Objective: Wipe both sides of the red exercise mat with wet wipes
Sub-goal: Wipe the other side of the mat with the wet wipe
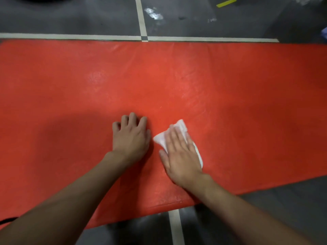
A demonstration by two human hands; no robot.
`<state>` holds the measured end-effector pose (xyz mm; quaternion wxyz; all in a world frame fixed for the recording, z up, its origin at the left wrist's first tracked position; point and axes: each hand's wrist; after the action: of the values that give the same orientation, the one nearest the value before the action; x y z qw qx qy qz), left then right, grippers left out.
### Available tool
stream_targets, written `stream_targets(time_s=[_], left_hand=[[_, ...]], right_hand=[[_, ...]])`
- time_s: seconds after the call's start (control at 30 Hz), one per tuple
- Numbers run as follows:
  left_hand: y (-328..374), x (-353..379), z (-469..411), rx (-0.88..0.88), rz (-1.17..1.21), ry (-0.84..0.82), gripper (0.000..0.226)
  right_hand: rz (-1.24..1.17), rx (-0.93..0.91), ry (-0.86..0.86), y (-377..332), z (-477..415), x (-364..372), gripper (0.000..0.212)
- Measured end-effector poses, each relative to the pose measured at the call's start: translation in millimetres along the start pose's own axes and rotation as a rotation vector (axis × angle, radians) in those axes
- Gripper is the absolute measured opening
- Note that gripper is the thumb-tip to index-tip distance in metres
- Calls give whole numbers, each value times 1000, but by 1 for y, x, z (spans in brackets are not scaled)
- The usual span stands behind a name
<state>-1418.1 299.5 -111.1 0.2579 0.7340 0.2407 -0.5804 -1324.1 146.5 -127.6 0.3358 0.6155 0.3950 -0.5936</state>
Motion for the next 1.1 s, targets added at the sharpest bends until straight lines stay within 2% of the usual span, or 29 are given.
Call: stream_targets(time_s=[0.07,0.1,0.2,0.23,0.27,0.33,0.4,0.43,0.53,0.57,0.63,0.7,0.73,0.83,0.87,0.9,0.97,1.03,1.07,1.1], left_hand=[[0,5,-3,22,21,3,37],[-1,8,-4,38,32,-2,39],[2,8,-11,59,22,1,42],[5,5,-15,55,16,-2,42],[7,3,-19,50,11,-6,40],[7,3,-25,57,-12,3,33],[3,4,-29,74,-24,19,28],[0,4,-30,90,-24,20,26],[-2,4,-32,135,-38,19,20],[-2,3,-34,134,-48,16,20],[-1,2,-39,111,-63,1,21],[-3,3,-44,77,-34,-19,21],[-4,3,-44,70,-18,-31,23],[-8,4,-46,92,-22,-51,29],[-8,5,-48,86,-17,-49,30],[-8,5,-50,69,-5,-50,30],[-8,3,-55,33,40,-63,30],[-12,3,-58,11,105,-105,32],[-16,4,-58,8,127,-141,33],[-21,3,-58,9,139,-179,36]], right_hand=[[26,-205,-46,27,-7,-5,64],[39,-183,-55,41,-16,-8,63],[66,233,24,47,-41,-3,64],[64,284,28,31,-44,1,65],[41,246,39,16,-41,5,67],[2,4,31,4,-32,7,67],[30,-154,-11,30,-40,3,63],[30,-123,-12,41,-49,0,61],[37,222,44,36,-69,3,64],[37,231,52,23,-70,5,66],[12,31,47,10,-63,8,67],[25,-195,-8,34,-65,3,63],[35,-199,-23,50,-74,1,60],[32,203,36,63,-97,1,62],[34,258,46,50,-100,4,64],[27,216,54,35,-98,7,67],[3,-36,43,21,-85,10,68],[14,-241,-6,43,-86,5,64],[26,-238,-21,56,-94,3,62],[40,-140,-10,66,-104,1,61]])
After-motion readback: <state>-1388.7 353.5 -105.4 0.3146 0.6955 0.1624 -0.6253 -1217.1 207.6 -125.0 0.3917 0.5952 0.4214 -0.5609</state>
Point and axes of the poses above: each hand's wrist, its own z-axis away from the middle knuckle, its own x-axis out of the palm, y = z × x, and after that the axes turned 10 degrees about y, right-handed
